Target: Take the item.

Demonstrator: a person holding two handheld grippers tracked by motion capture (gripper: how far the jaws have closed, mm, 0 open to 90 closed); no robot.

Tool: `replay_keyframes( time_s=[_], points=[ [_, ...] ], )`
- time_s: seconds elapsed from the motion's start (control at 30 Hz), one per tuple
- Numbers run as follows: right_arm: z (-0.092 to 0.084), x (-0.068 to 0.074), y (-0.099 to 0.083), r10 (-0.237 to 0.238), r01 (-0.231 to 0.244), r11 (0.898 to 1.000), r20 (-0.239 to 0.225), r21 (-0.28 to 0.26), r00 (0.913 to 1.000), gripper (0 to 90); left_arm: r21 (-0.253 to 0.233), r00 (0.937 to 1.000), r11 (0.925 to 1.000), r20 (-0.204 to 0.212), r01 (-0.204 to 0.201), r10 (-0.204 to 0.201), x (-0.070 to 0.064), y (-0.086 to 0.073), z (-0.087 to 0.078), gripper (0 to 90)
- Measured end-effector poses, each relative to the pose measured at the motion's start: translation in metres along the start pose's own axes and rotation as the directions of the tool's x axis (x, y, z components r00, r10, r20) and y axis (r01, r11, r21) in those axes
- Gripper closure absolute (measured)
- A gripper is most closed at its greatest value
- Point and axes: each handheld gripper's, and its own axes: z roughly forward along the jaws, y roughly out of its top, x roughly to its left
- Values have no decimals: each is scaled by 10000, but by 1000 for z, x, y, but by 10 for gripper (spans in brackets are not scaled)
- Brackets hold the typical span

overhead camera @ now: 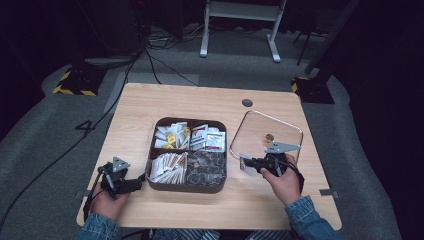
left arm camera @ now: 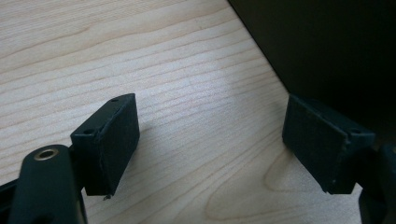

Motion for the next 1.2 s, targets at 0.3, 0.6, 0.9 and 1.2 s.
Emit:
replay_keyframes(
  time_s=[0.3, 0.6, 0.9, 1.2],
  points=[
    [10, 1, -21, 393, -376, 9980, -325, 513, 9987, 889, 3, 10000, 10000, 1, -2, 2, 0, 0, 0, 194],
    [15, 3, -29, 650, -606, 9954, -598, 741, 9961, 887, 1, 10000, 10000, 2, 2, -2, 0, 0, 0, 194],
    [17, -2, -34, 555, -548, 9924, -36, 1101, 9984, 862, 3, 10000, 10000, 4, 0, 0, 0, 0, 0, 194],
    [19, -6, -41, 419, -457, 9860, 270, 1603, 9988, 791, 1, 10000, 10000, 3, 0, 0, 0, 0, 0, 194]
  ],
)
